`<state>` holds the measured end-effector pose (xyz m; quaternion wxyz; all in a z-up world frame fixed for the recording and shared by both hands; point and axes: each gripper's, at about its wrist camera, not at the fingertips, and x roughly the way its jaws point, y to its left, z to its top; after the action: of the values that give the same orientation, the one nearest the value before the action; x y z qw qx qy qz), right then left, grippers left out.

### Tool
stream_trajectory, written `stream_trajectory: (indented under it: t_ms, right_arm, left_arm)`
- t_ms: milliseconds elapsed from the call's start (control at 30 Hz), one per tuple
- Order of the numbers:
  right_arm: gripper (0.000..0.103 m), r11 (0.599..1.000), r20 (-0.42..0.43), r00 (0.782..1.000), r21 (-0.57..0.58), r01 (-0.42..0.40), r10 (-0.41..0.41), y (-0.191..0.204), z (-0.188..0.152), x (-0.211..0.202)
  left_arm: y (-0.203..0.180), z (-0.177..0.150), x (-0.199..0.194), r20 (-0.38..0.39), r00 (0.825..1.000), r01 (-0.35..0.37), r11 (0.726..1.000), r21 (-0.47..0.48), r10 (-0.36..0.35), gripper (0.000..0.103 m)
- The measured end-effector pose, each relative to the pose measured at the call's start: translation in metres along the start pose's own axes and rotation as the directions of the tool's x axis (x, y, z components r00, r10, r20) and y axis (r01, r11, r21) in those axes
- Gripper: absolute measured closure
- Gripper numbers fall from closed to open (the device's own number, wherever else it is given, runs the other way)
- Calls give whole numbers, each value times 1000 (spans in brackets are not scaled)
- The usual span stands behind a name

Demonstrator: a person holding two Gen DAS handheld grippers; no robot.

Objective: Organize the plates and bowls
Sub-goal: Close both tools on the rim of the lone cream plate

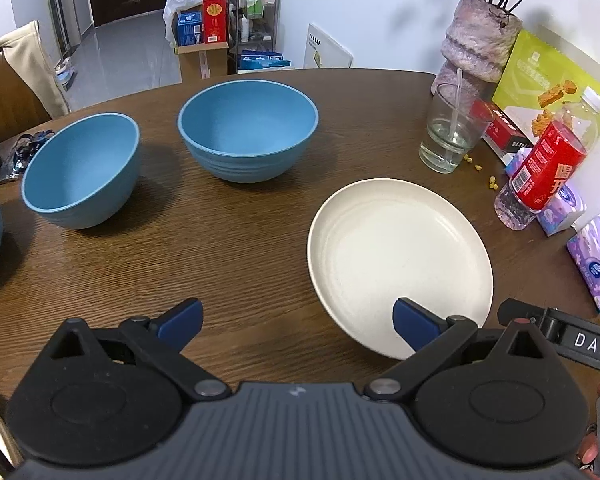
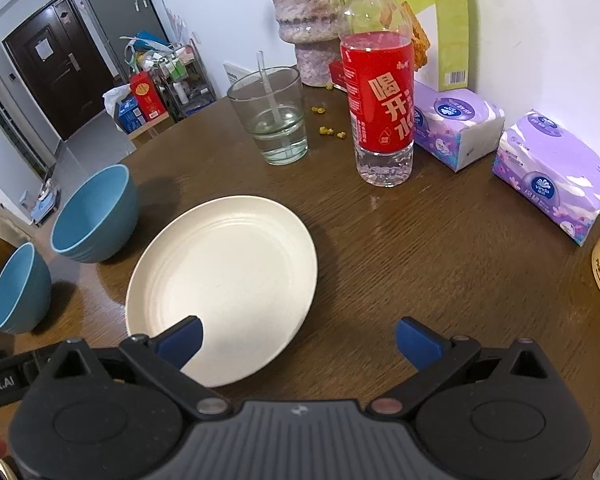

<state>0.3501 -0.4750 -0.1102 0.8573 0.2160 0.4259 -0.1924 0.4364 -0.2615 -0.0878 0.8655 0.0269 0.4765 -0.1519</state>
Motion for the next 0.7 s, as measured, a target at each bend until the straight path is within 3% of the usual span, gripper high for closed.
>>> stream_trajectory:
  t_ms: [400, 667, 700]
  right_arm:
    - [2, 1000, -37, 999, -16, 0, 0, -4, 18, 35]
    - [8, 1000, -63, 998, -24, 3, -4, -4, 30, 62]
    - [13, 1000, -64, 998, -25, 3, -5, -4, 32, 65]
  left_arm:
    - [-10, 19, 38, -38, 999, -22, 999, -25, 21, 2]
    - [-9, 30, 69, -81, 996, -47, 998, -52, 43, 15]
    - [-8, 31, 73, -87, 995, -49, 997, -53, 44, 17]
